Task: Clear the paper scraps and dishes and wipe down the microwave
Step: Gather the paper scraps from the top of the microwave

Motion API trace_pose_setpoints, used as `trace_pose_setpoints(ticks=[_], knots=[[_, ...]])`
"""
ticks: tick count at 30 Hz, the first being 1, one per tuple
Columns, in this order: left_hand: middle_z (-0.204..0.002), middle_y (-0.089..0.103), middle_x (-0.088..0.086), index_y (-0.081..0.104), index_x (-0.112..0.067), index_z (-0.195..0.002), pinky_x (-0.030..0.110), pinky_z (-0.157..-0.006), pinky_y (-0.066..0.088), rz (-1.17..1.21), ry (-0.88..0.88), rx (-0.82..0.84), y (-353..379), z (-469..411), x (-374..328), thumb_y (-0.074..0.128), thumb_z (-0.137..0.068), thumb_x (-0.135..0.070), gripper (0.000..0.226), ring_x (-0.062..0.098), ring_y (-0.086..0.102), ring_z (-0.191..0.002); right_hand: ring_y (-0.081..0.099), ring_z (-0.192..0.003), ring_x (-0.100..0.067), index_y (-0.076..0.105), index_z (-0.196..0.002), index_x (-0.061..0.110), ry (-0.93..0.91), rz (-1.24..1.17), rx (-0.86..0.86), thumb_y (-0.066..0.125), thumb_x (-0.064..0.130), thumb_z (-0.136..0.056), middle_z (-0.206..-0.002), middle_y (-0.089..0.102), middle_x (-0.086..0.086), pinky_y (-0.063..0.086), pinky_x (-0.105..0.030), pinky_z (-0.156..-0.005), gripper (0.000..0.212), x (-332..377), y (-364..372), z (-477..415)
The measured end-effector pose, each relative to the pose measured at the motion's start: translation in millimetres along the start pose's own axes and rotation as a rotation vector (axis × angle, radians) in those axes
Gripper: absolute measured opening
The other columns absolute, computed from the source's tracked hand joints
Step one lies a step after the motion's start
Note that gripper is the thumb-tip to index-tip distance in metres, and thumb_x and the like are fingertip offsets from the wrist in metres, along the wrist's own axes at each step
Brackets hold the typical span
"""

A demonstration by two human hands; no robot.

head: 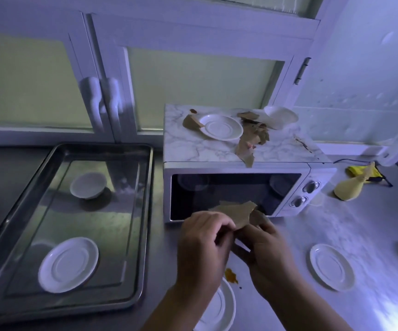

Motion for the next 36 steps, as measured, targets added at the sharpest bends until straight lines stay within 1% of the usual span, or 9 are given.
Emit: trace_pose_setpoints(ticks=[2,10,13,17,19,22,25,29,36], knots=[[-0.088,0.067,-0.008,0.070,-0.018,-0.085,0.035,-0.073,0.052,0.029,-0.049,0.024,2,5,4,0.078,-0.075,-0.001,0.021,0.015,0.062,-0.086,0.075,-0.086,-0.019,0.080,-0.085,0.022,0.001,-0.044,0.041,0.073,0.018,-0.061,-0.101,0.077,-0.011,0.060,-0.032,-0.067,0.025,-2,3,5],[-0.096,0.074,-0.001,0.079,-0.012,-0.100,0.032,-0.077,0.057,0.023,-0.011,0.191,20,4,-8,0.078,-0.083,-0.013,0.017,0.017,0.066,-0.090,0.071,-0.094,-0.026,0.073,-0.111,0.008,-0.012,-0.241,0.020,0.062,0.017,-0.080,-0.108,0.073,-0.017,0.061,-0.043,-0.081,0.034,2,-27,15],[-0.098,0.072,-0.001,0.079,-0.013,-0.103,0.026,-0.074,0.055,0.016,0.035,0.235,29,-1,-21,0.074,-0.088,-0.019,0.017,0.015,0.063,-0.092,0.072,-0.091,-0.022,0.078,-0.093,0.017,-0.041,-0.257,0.025,0.063,0.022,-0.084,-0.099,0.075,-0.011,0.061,-0.040,-0.078,0.018,11,-32,18],[-0.101,0.070,-0.007,0.079,-0.018,-0.103,0.029,-0.083,0.053,0.105,0.100,0.422,50,-11,-34,0.067,-0.091,-0.027,0.019,0.007,0.060,-0.098,0.072,-0.077,-0.025,0.078,-0.073,0.014,-0.074,-0.195,-0.136,0.067,0.003,-0.077,-0.083,0.073,-0.016,0.062,-0.040,-0.070,0.016,21,-61,16],[-0.098,0.071,-0.012,0.079,-0.019,-0.096,0.023,-0.087,0.051,0.224,0.046,0.388,43,-32,-24,0.066,-0.090,-0.023,0.015,0.005,0.063,-0.100,0.071,-0.068,-0.023,0.077,-0.073,0.014,-0.090,-0.242,-0.189,0.064,-0.002,-0.082,-0.077,0.071,-0.014,0.062,-0.041,-0.068,0.023,27,-74,15],[-0.097,0.073,-0.016,0.076,-0.025,-0.096,0.019,-0.086,0.051,0.264,-0.164,0.188,22,-84,29,0.065,-0.090,-0.021,0.013,0.003,0.067,-0.097,0.070,-0.066,-0.020,0.077,-0.076,0.017,-0.102,-0.275,-0.245,0.058,-0.003,-0.090,-0.078,0.071,-0.009,0.063,-0.038,-0.067,0.031,33,-95,16],[-0.112,0.070,-0.006,0.071,-0.025,-0.108,0.026,-0.088,0.048,0.040,-0.310,0.151,23,-143,88,0.065,-0.088,-0.015,0.023,0.012,0.063,-0.107,0.070,-0.066,-0.019,0.076,-0.075,0.017,-0.102,-0.272,-0.276,0.058,-0.001,-0.091,-0.076,0.071,-0.007,0.062,-0.034,-0.066,0.030,35,-111,19],[-0.134,0.055,0.010,0.059,-0.020,-0.128,0.028,-0.093,0.043,-0.274,-0.309,0.318,53,-207,136,0.062,-0.080,-0.004,0.051,0.029,0.055,-0.120,0.068,-0.065,-0.018,0.072,-0.078,0.017,-0.107,-0.282,-0.312,0.058,0.000,-0.092,-0.073,0.070,-0.004,0.056,-0.037,-0.075,0.026,40,-120,21],[-0.150,0.041,0.006,0.040,-0.021,-0.148,0.040,-0.110,0.038,-0.399,-0.335,0.527,89,-251,168,0.068,-0.081,-0.025,0.072,0.029,0.043,-0.135,0.069,-0.063,-0.020,0.072,-0.090,0.011,-0.106,-0.235,-0.349,0.059,-0.002,-0.091,-0.077,0.072,-0.007,0.054,-0.038,-0.070,0.018,45,-131,28]])
Point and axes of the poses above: each hand's wrist, its own z-axis away from the middle knuckle, its own y-axis out of the palm, x = y × z, the point moved 9 cm from there along -z, towards the middle knuckle
